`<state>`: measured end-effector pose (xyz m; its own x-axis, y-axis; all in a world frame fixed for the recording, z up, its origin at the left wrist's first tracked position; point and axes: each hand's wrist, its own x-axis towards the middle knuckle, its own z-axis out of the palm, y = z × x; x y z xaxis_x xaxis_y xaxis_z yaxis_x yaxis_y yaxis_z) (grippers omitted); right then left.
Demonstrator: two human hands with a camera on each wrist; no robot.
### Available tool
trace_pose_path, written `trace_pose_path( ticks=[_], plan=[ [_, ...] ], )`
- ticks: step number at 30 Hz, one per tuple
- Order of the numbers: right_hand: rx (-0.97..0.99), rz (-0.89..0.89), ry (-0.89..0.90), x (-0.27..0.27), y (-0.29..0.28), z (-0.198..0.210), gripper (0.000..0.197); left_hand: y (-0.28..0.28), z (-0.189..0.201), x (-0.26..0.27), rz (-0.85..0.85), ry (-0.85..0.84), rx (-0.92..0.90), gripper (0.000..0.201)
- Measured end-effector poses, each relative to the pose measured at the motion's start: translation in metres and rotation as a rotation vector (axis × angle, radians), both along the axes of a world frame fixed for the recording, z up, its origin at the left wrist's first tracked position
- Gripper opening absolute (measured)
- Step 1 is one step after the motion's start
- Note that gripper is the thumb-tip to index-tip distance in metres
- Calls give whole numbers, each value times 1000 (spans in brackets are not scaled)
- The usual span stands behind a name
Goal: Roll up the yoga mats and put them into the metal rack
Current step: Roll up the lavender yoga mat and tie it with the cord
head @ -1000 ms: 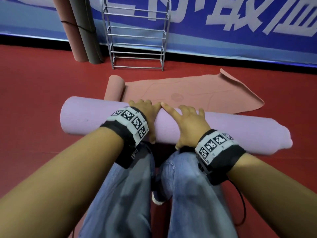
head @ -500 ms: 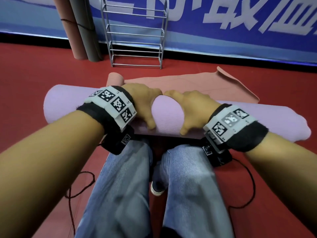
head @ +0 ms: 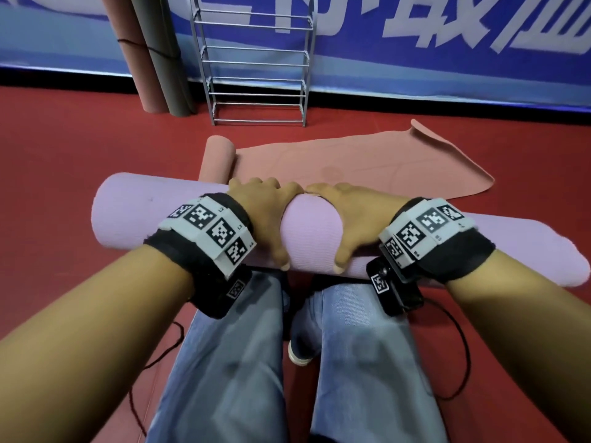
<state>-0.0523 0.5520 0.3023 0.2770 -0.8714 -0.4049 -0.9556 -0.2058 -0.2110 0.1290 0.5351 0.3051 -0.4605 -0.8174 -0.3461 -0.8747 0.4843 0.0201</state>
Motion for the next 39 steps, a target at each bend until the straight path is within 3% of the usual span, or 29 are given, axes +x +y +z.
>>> trace_pose_path(
  ticks=[8,16,21,27,31,39],
  plan=[
    [-169,19,214,6,13,-12,144,-38,9,-3,66,223,375,84],
    [-80,4,90,-4,-21,-10,136,-19,-12,0,-21,-15,-37,132],
    [-129,10,74,-4,-26,-18,136,-22,-19,0,-4,-13,-93,129],
    [-265,-29,248,1,4,-32,142,-35,-17,-3,1,18,-38,120],
    [-265,-41,207,0,-3,-32,141,-40,-17,-4,21,25,-24,118],
    [-245,-30,180,-5,-14,-33,136,-19,-32,-5,-15,-38,-182,132]
  ],
)
